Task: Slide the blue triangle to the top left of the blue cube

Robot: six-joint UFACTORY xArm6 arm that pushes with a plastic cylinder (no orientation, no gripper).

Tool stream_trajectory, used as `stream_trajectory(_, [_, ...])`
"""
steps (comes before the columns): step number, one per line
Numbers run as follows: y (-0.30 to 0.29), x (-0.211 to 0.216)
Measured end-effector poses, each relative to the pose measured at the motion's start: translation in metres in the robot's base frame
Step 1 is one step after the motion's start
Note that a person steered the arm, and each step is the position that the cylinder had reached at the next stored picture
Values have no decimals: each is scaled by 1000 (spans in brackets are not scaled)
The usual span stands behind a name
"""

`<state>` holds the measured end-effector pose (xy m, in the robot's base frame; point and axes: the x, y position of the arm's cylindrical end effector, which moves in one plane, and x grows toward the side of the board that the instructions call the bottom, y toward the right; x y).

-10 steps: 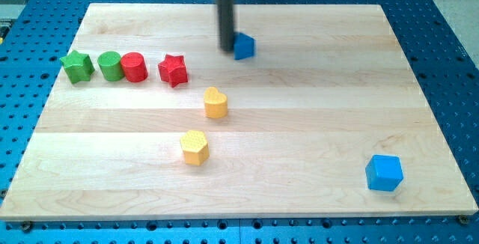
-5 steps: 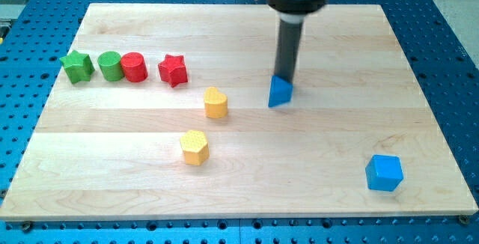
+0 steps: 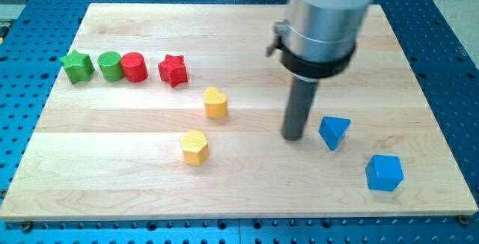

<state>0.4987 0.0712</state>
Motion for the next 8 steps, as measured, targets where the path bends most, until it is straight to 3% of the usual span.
stream_trajectory(1, [52,-9])
stream_trajectory(2, [83,30])
stream_trajectory(4, [-3,52])
stream_trajectory(8, [-14,48])
